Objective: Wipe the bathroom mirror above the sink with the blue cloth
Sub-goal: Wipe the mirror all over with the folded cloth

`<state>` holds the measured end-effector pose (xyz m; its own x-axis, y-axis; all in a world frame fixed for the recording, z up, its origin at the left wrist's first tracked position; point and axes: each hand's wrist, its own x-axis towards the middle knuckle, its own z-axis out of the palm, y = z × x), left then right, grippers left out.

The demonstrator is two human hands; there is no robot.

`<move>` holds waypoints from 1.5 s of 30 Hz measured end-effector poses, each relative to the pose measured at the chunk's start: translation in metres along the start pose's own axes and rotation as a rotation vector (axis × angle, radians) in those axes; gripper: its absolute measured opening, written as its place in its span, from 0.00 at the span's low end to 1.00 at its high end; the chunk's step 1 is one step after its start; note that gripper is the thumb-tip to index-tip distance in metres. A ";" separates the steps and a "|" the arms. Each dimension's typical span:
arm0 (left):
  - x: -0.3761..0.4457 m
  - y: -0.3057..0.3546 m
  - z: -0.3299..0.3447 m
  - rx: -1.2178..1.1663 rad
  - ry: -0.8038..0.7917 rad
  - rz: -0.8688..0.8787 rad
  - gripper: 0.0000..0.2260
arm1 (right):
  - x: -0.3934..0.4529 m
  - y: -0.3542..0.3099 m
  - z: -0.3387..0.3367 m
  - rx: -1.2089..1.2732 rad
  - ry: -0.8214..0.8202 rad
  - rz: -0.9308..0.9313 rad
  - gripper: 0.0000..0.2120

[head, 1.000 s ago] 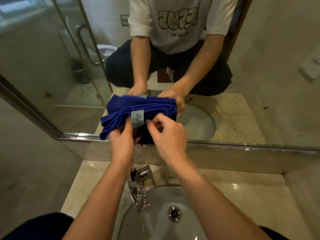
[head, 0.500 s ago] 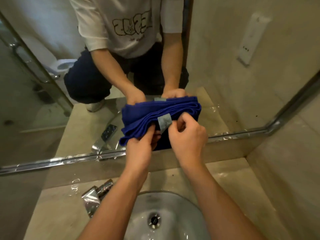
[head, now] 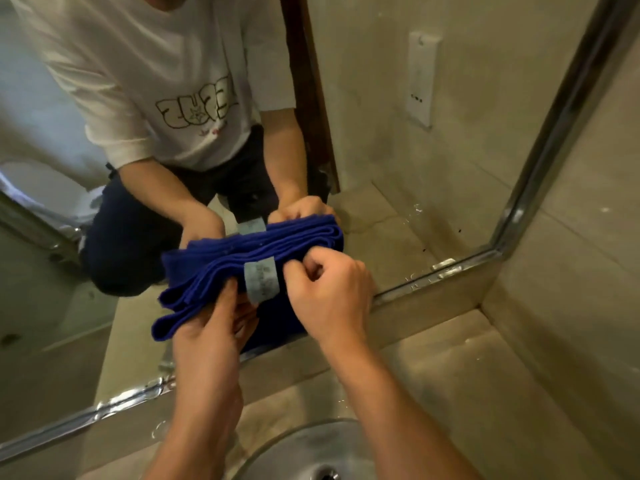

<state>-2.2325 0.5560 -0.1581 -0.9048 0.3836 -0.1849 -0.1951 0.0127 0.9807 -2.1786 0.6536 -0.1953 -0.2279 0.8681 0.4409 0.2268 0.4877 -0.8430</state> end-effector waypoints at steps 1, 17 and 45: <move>-0.002 0.002 0.005 0.001 -0.007 -0.006 0.07 | 0.003 0.002 -0.002 0.007 0.025 0.005 0.18; -0.031 -0.046 0.189 0.156 -0.342 -0.097 0.08 | 0.080 0.104 -0.088 0.277 0.561 0.552 0.12; -0.030 -0.044 0.191 0.024 -0.474 -0.193 0.11 | 0.094 0.108 -0.093 0.483 0.510 0.591 0.12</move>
<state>-2.1242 0.7205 -0.1838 -0.5805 0.7490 -0.3194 -0.3277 0.1442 0.9337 -2.0873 0.7966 -0.2168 0.2706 0.9555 -0.1173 -0.2733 -0.0406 -0.9611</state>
